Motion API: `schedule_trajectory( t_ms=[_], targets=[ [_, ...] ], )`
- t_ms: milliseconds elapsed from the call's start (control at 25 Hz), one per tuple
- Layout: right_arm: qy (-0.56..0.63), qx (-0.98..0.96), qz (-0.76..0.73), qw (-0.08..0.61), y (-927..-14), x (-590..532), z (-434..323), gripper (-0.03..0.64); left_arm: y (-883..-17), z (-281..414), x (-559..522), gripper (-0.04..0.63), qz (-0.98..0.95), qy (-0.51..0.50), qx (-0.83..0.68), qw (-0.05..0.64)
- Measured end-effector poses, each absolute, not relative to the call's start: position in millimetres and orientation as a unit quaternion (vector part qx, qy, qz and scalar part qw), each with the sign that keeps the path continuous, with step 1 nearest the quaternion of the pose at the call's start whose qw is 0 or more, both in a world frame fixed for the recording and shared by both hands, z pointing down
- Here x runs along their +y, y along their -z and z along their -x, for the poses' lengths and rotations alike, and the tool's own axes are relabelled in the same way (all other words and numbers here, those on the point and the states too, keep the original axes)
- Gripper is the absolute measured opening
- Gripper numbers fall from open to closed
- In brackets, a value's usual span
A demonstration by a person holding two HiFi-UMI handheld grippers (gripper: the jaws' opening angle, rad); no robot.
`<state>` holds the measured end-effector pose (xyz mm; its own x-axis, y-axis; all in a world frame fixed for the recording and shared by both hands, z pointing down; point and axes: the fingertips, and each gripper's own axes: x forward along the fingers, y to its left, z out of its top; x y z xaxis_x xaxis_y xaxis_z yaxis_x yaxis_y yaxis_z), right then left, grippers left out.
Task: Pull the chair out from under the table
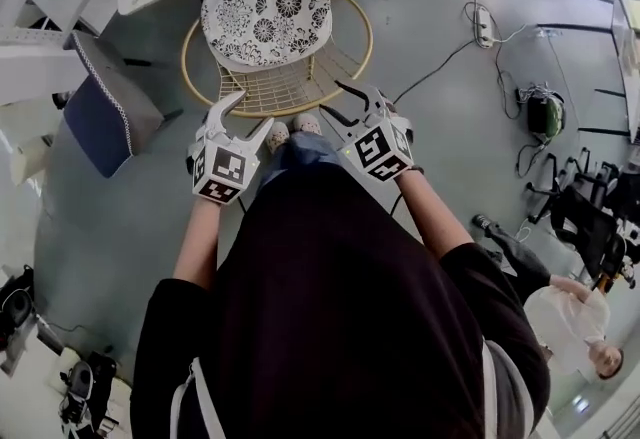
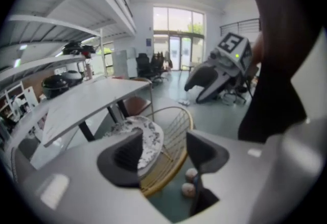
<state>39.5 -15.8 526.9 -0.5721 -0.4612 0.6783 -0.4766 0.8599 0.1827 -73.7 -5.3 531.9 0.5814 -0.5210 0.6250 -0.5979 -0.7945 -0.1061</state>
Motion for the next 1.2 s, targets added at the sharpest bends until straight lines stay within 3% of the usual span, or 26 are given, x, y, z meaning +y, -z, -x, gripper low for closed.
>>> schedule_trajectory(
  t_ms=[280, 840, 1120, 1160, 1200],
  targets=[
    [0.117, -0.844, -0.13, 0.506, -587, 0, -47, 0.189, -586, 72, 6, 0.293, -0.865, -0.438, -0.244, 0.023],
    [0.206, -0.744, -0.014, 0.636, -694, -13, -62, 0.189, -707, 78, 28, 0.291, -0.779, -0.621, -0.075, -0.053],
    [0.259, -0.693, -0.006, 0.672, -725, -33, -67, 0.181, -738, 89, 14, 0.208, -0.732, -0.673, -0.057, -0.093],
    [0.27, -0.685, -0.008, 0.677, -725, -36, -68, 0.161, -739, 89, 11, 0.155, -0.73, -0.672, -0.063, -0.102],
    [0.283, -0.677, -0.009, 0.68, -725, -39, -67, 0.099, -739, 90, 7, 0.114, -0.731, -0.67, -0.07, -0.108]
  ],
)
